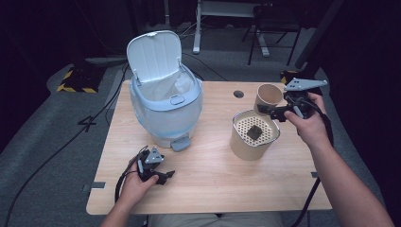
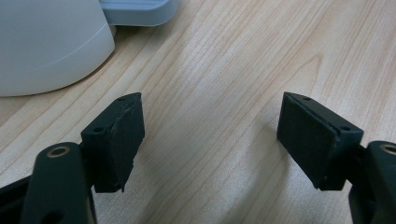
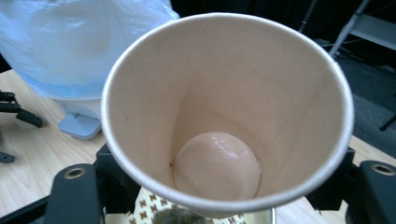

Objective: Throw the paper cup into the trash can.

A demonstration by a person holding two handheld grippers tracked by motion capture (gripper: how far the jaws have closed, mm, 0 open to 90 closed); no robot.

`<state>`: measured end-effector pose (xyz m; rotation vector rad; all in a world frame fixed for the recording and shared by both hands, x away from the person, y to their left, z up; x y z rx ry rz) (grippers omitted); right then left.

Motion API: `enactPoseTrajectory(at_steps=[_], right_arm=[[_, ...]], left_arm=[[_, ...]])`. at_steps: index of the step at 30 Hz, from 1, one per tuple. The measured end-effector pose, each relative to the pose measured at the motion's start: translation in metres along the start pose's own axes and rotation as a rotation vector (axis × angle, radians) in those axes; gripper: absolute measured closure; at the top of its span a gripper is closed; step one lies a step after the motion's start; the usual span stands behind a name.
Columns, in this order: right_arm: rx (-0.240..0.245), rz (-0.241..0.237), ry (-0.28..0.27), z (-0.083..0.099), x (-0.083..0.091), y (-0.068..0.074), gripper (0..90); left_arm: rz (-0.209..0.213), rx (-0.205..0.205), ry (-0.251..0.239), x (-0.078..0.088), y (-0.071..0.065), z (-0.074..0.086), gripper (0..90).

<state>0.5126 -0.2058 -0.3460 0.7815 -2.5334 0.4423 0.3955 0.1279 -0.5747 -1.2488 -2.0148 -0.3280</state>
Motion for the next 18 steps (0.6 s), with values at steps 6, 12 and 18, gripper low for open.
enactPoseTrajectory(at_steps=[6,12,18], right_arm=[[0.061,-0.029,0.004,-0.024,-0.009,0.021,27.7],[0.098,-0.029,0.014,-0.047,-0.017,0.039,27.7],[0.111,-0.035,0.0,-0.071,-0.024,0.055,27.7]], left_arm=[[0.0,-0.001,0.0,0.0,0.0,0.0,23.9],[0.003,-0.003,0.001,0.0,0.0,0.0,23.8],[0.01,-0.009,0.002,-0.001,0.002,-0.001,23.6]])
Point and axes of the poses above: each handheld gripper's, and its own axes: x roughly backward along the jaws, z roughly out of its underside, y roughly to its left, the point moved 10 cm from there along -x, roughly forward along the jaws, and after that the axes turned 11 degrees about z, right-handed, at the moved point
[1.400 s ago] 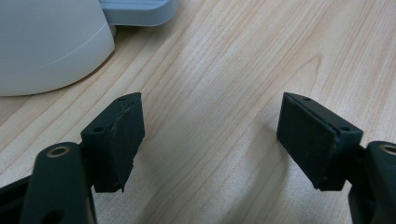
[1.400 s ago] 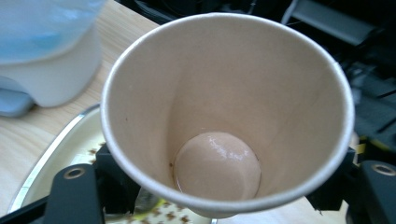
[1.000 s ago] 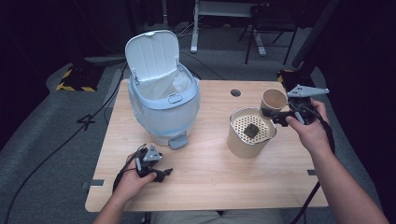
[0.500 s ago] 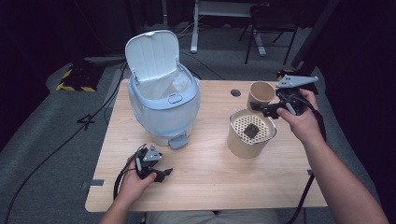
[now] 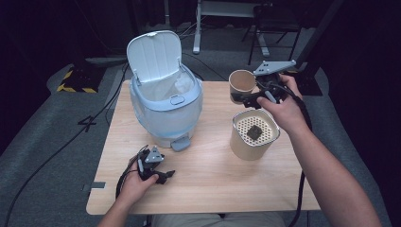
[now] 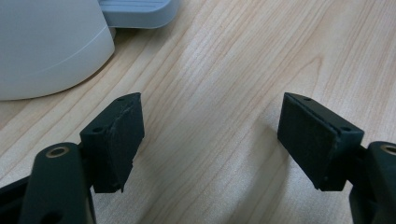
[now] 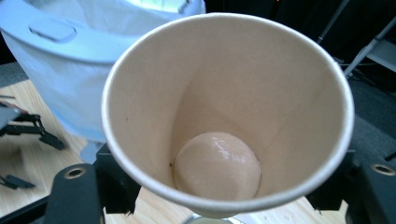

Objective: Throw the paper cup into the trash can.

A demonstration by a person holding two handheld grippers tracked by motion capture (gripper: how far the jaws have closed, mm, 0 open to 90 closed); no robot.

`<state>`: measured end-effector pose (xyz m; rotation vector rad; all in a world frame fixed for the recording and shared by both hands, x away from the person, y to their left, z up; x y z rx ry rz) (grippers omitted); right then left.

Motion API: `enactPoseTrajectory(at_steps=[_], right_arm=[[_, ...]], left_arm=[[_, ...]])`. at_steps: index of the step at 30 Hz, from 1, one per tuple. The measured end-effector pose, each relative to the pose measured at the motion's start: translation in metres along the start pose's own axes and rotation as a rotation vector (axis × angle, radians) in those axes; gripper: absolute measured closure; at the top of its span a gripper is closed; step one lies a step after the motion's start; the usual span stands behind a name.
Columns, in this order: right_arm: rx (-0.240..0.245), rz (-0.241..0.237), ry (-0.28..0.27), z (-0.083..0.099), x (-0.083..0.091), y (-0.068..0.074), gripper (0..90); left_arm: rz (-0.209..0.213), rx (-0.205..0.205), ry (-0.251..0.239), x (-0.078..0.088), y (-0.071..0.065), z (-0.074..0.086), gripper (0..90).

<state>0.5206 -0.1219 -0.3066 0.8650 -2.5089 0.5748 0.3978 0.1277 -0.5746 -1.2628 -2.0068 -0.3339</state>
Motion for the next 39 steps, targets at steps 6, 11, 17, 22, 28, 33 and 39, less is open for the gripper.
enactPoseTrajectory(at_steps=[6,11,17,22,28,33,39], right_arm=[[0.014,-0.016,-0.012,-0.023,-0.008,0.013,27.6],[0.025,-0.039,-0.033,-0.043,-0.017,0.024,27.6],[0.035,-0.059,-0.066,-0.071,-0.032,0.04,27.4],[0.03,-0.078,-0.078,-0.082,-0.038,0.049,27.3],[0.005,-0.099,-0.09,-0.097,-0.056,0.063,27.3],[-0.004,-0.126,-0.108,-0.105,-0.068,0.077,27.3],[0.009,-0.122,-0.111,-0.11,-0.095,0.101,27.1]], left_arm=[[-0.004,-0.003,0.0,-0.001,0.001,-0.001,23.6],[-0.009,0.001,-0.003,-0.001,0.001,-0.002,23.6],[-0.008,0.009,-0.003,-0.002,0.0,-0.002,23.8],[-0.01,0.007,-0.004,-0.002,0.001,-0.002,23.8],[-0.008,0.007,-0.003,-0.002,0.001,-0.002,23.8],[-0.008,0.006,-0.001,-0.002,0.001,-0.002,23.8],[-0.008,0.006,-0.001,-0.002,0.001,-0.002,23.8]])
Point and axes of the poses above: each handheld gripper's, and its own axes: x roughly backward along the jaws, z roughly out of its underside, y roughly to its left, the point moved 10 cm from there along -x, roughly forward along the jaws, and after that the axes turned 11 degrees about z, right-handed, at the moved point
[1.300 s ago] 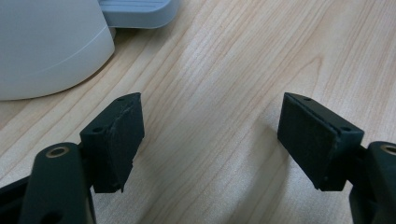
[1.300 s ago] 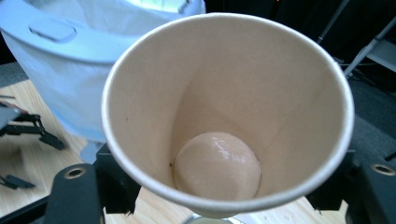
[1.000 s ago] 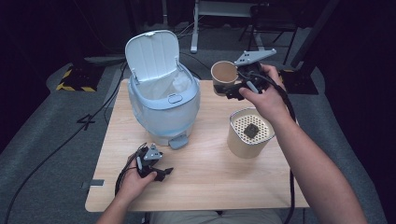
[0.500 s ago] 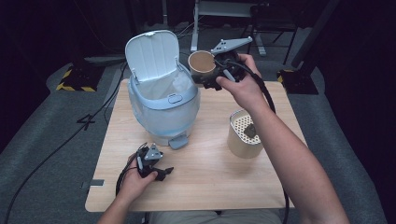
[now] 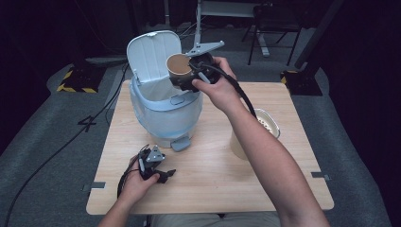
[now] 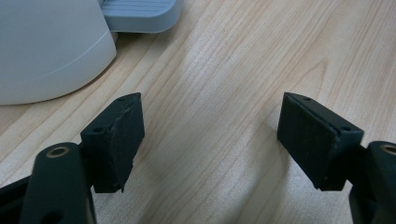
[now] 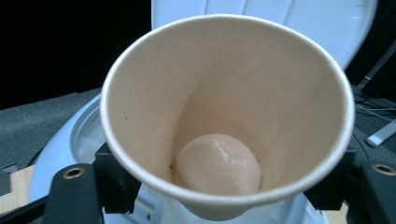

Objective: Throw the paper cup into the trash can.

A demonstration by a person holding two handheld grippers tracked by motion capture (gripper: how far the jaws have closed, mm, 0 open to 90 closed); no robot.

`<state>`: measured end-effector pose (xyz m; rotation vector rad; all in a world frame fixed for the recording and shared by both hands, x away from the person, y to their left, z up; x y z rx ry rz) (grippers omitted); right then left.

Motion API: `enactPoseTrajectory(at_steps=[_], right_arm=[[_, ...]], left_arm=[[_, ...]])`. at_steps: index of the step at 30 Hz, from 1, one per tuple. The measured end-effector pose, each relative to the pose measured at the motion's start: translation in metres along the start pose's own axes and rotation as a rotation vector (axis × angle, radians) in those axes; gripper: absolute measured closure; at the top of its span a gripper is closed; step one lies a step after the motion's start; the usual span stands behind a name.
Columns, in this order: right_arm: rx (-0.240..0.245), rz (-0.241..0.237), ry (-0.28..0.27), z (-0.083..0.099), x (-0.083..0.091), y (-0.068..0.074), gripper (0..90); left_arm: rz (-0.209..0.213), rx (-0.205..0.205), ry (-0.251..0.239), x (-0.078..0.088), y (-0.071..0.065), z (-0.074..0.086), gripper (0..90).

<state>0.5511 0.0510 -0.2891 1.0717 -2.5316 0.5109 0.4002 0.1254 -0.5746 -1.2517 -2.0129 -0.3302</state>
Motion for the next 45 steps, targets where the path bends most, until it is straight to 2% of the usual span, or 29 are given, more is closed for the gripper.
enactPoseTrajectory(at_steps=[5,11,12,13,14,15,16,17,18,19,21,33,35,38,39,40,45], right_arm=[[-0.014,-0.003,-0.004,-0.001,-0.011,0.007,27.0],[0.003,-0.016,0.045,0.001,-0.024,0.016,26.7],[-0.001,-0.04,0.064,0.002,-0.027,0.02,25.7],[-0.001,-0.04,0.064,0.002,-0.027,0.02,25.7],[-0.003,-0.058,0.052,0.002,-0.031,0.023,14.7],[-0.024,-0.055,0.043,0.002,-0.032,0.023,11.2],[-0.061,-0.031,0.046,0.002,-0.035,0.022,14.6],[-0.061,-0.031,0.046,0.002,-0.035,0.022,14.6],[-0.072,-0.014,0.046,0.003,-0.036,0.021,19.2],[-0.059,-0.009,0.054,0.004,-0.036,0.02,13.5],[-0.053,-0.013,0.052,0.004,-0.034,0.02,15.8],[-0.052,-0.016,0.019,-0.001,0.002,0.006,15.4],[-0.066,-0.037,0.001,0.0,0.015,0.004,15.4],[-0.059,-0.034,-0.003,0.002,0.025,0.0,15.4],[-0.059,-0.033,-0.006,0.005,0.036,-0.004,15.4],[-0.059,-0.033,-0.006,0.005,0.036,-0.004,15.4],[-0.064,0.007,0.006,0.02,0.067,-0.02,15.5]], left_arm=[[0.0,0.0,0.0,0.0,0.0,0.0,23.8],[0.0,0.0,0.0,0.0,0.0,0.0,23.8],[0.0,-0.001,0.0,0.0,0.0,0.0,23.8],[0.0,-0.001,0.0,0.0,0.0,0.0,23.8],[-0.001,-0.001,0.0,0.0,0.0,0.0,23.8],[0.0,0.0,0.0,0.0,0.0,0.0,23.8],[0.0,0.0,0.0,0.0,0.0,0.0,23.8],[0.0,0.0,0.0,0.0,0.0,0.0,23.8],[0.0,0.0,0.0,0.0,0.0,0.0,23.8],[0.0,0.0,0.0,0.0,0.0,0.0,23.8],[0.0,0.0,0.0,0.0,0.0,0.0,23.8],[0.001,0.0,0.0,0.0,0.0,0.0,23.8],[0.003,-0.008,0.002,0.001,0.001,0.0,23.9],[0.003,-0.007,-0.002,0.002,0.004,0.001,23.9],[0.002,-0.009,-0.001,0.003,0.005,0.002,23.8],[0.002,-0.009,-0.001,0.003,0.005,0.002,23.9],[0.002,-0.01,-0.001,0.003,0.005,0.002,23.8]])
Point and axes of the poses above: each handheld gripper's, and its own axes: x roughly backward along the jaws, z roughly out of its underside, y roughly to its left, the point moved 10 cm from there along -x, roughly forward along the jaws, and after that the axes turned 11 degrees about z, right-handed, at the moved point
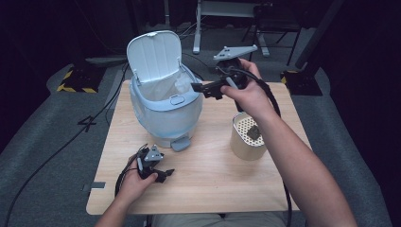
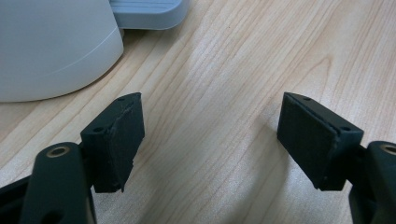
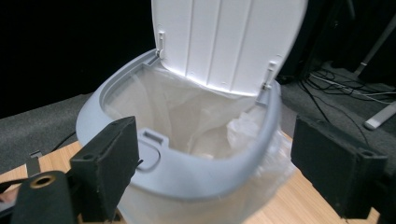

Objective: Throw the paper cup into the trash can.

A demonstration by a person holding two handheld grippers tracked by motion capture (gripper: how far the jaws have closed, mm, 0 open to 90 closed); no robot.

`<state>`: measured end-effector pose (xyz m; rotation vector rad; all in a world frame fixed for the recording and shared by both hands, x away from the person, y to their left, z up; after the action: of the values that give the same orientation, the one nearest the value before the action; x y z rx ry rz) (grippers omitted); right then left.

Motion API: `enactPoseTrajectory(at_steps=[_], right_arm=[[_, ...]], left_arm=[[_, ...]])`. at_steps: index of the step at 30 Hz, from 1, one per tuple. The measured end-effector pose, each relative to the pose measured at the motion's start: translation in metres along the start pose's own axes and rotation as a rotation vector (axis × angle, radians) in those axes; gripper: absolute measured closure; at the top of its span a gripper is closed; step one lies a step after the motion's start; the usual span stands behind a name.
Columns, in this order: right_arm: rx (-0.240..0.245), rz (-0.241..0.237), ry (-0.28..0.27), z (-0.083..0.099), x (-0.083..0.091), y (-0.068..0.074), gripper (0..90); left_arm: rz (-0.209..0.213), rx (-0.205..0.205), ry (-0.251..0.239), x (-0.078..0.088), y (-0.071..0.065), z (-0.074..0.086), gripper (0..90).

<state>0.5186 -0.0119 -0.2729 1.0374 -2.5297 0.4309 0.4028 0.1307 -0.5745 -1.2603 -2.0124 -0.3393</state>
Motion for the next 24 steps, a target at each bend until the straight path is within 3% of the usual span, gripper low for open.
enactPoseTrajectory(at_steps=[5,12,17,18,21,24], right_arm=[[-0.007,0.008,-0.008,0.012,0.024,-0.012,15.5],[-0.004,0.05,0.024,0.04,0.058,-0.03,15.5],[-0.037,0.083,0.04,0.066,0.088,-0.042,15.5],[-0.037,0.083,0.04,0.066,0.088,-0.042,15.5],[-0.074,0.081,0.027,0.086,0.11,-0.049,15.5],[-0.076,0.093,0.031,0.097,0.118,-0.053,15.5]], left_arm=[[0.0,-0.001,0.0,0.0,0.0,0.0,23.8],[0.001,0.001,0.002,0.0,0.0,0.0,23.8],[0.002,0.003,0.002,0.0,0.0,0.0,23.8],[0.002,0.003,0.002,0.0,0.0,0.0,23.8],[0.002,0.003,0.002,0.0,0.0,0.0,23.8],[0.002,0.004,0.001,0.0,0.0,0.0,23.8]])
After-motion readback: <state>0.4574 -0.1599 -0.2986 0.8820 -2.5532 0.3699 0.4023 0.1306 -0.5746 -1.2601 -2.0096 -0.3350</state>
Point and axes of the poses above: each handheld gripper's, and its own axes: x roughly backward along the jaws, z roughly out of its underside, y roughly to its left, the point moved 10 cm from there along -x, roughly forward along the jaws, and after that the axes turned 11 degrees about z, right-handed, at the moved point
